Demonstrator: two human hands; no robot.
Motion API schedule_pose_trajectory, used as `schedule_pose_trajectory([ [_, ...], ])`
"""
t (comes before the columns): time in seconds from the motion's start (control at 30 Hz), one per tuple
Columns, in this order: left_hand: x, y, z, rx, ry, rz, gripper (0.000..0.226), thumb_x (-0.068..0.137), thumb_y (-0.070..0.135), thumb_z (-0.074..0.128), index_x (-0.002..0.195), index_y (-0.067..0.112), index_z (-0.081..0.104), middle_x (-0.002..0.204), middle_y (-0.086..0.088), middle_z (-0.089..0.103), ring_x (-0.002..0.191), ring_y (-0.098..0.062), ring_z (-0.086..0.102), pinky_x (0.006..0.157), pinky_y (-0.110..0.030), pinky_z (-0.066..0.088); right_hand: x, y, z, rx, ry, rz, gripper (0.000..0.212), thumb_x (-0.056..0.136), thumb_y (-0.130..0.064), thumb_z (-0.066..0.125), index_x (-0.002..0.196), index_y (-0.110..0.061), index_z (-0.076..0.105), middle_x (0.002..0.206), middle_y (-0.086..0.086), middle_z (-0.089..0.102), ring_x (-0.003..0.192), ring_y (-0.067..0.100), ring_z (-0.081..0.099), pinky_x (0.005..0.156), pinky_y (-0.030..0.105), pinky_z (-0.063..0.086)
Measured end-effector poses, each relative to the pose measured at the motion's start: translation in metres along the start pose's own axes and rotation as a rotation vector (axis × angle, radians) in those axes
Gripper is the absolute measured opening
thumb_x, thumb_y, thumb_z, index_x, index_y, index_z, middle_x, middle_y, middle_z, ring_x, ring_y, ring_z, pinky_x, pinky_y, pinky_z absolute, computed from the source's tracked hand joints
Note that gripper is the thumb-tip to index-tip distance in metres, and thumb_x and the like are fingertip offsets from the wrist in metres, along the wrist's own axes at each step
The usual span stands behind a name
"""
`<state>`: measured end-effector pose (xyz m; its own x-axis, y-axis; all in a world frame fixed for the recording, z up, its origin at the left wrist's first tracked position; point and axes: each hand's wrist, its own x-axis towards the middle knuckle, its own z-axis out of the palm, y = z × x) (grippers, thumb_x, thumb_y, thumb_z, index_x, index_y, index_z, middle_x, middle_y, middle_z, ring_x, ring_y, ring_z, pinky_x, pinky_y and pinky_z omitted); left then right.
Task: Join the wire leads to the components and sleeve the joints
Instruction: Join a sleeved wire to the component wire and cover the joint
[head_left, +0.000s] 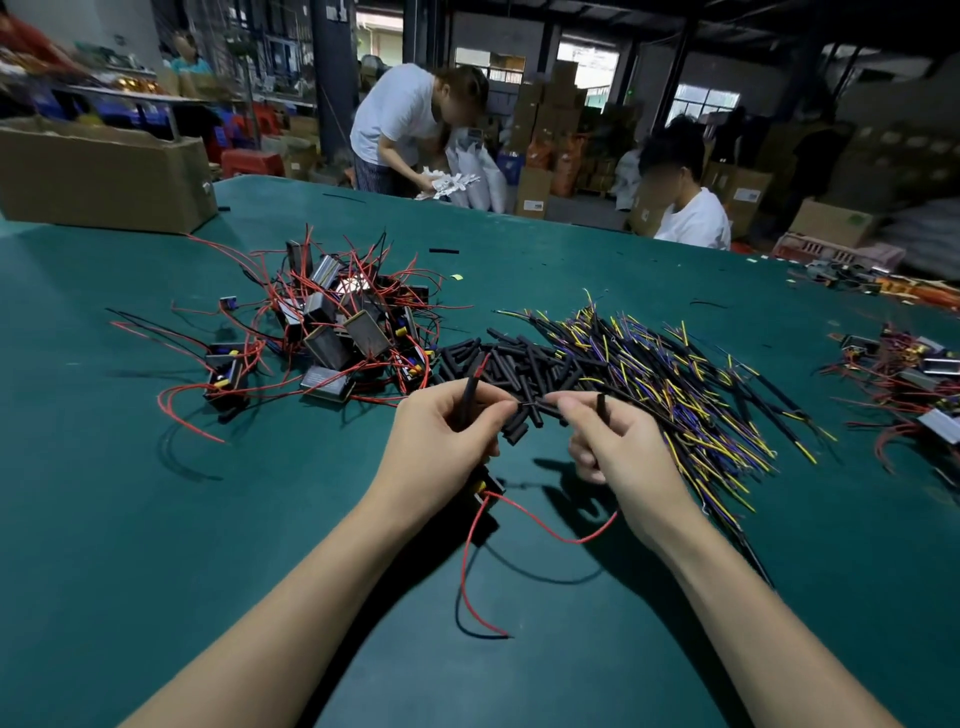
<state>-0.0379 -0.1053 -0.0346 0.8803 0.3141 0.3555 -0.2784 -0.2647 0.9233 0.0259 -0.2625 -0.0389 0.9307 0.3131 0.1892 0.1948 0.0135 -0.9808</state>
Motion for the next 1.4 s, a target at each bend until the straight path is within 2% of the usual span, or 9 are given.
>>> schedule_pose_trajectory([
  [0.1,-0.002,0.001,0.001,0.005,-0.041,0.052,0.006,0.086,0.008,0.068,0.082,0.011,0.072,0.057,0.005,0.063,0.052,-0.006,0.058,0.056,-0.018,0.047,-0.004,0.0,0.007,0.016,-0.084,-0.003,0.008,0.089,-0.018,0.063,0.087,-0.013,0.068,0.05,-0.011,0.039,0.044,0.003,0.034,0.04,0.013,0.025],
  [0.27,0.0,0.0,-0.005,0.091,-0.183,0.033,0.009,0.082,0.011,0.073,0.091,0.011,0.073,0.08,0.002,0.072,0.068,-0.003,0.059,0.068,-0.024,0.047,-0.002,0.0,0.002,0.014,-0.042,-0.053,0.008,0.089,-0.015,0.065,0.082,-0.016,0.068,0.05,-0.013,0.042,0.046,0.005,0.031,0.043,0.015,0.027],
  [0.4,0.0,-0.001,-0.007,0.083,-0.155,0.008,0.002,0.083,0.013,0.072,0.082,0.012,0.073,0.07,0.003,0.068,0.062,-0.001,0.054,0.061,-0.019,0.042,-0.002,0.001,0.0,0.013,-0.06,-0.069,0.007,0.089,-0.014,0.065,0.085,-0.016,0.07,0.053,-0.015,0.046,0.047,0.003,0.033,0.044,0.013,0.028],
  [0.57,0.0,-0.001,-0.007,0.085,-0.101,-0.008,0.018,0.086,0.02,0.069,0.069,0.024,0.071,0.062,-0.003,0.065,0.048,0.0,0.046,0.048,-0.013,0.035,-0.002,0.0,0.0,-0.049,-0.063,-0.13,0.009,0.088,-0.008,0.065,0.087,-0.014,0.071,0.05,-0.016,0.048,0.048,-0.001,0.038,0.048,0.007,0.031],
  [0.8,0.0,-0.002,-0.006,0.057,-0.08,-0.061,0.021,0.089,0.023,0.066,0.071,0.014,0.071,0.054,-0.004,0.062,0.046,-0.009,0.05,0.047,-0.018,0.039,-0.004,-0.003,0.004,-0.123,0.006,-0.171,0.007,0.087,-0.01,0.067,0.089,-0.012,0.073,0.058,-0.008,0.051,0.052,-0.001,0.042,0.054,0.008,0.035],
  [0.9,0.001,-0.004,-0.006,0.049,-0.055,-0.073,0.02,0.09,0.022,0.065,0.076,0.009,0.072,0.052,-0.002,0.06,0.044,-0.008,0.047,0.045,-0.017,0.038,0.001,-0.005,0.005,0.083,0.074,-0.071,0.025,0.098,-0.024,0.051,0.091,-0.011,0.071,0.056,-0.008,0.037,0.051,0.005,0.036,0.05,0.016,0.029],
  [1.03,0.001,-0.005,-0.008,0.065,-0.024,-0.059,0.024,0.089,0.023,0.066,0.077,0.003,0.07,0.053,0.0,0.06,0.047,-0.006,0.048,0.048,-0.017,0.038,0.007,-0.006,0.001,0.154,0.173,0.038,0.055,0.104,-0.038,0.026,0.082,-0.018,0.073,0.067,-0.007,0.056,0.067,0.008,0.048,0.065,0.025,0.035],
  [1.2,0.001,-0.005,-0.006,0.047,-0.009,-0.061,0.02,0.088,0.021,0.067,0.08,0.003,0.071,0.057,-0.006,0.062,0.051,-0.007,0.052,0.055,-0.021,0.044,0.005,-0.007,0.004,0.481,0.16,0.058,0.043,0.099,-0.037,0.039,0.089,-0.005,0.066,0.06,-0.004,0.05,0.049,0.007,0.043,0.047,0.015,0.034],
  [1.4,0.001,-0.006,-0.006,0.054,0.001,-0.05,0.023,0.088,0.021,0.067,0.079,0.0,0.07,0.057,-0.005,0.062,0.05,-0.006,0.052,0.055,-0.022,0.044,0.003,-0.005,0.004,0.494,0.179,0.072,0.041,0.098,-0.035,0.042,0.086,-0.005,0.065,0.061,-0.002,0.054,0.051,0.009,0.047,0.049,0.015,0.042],
])
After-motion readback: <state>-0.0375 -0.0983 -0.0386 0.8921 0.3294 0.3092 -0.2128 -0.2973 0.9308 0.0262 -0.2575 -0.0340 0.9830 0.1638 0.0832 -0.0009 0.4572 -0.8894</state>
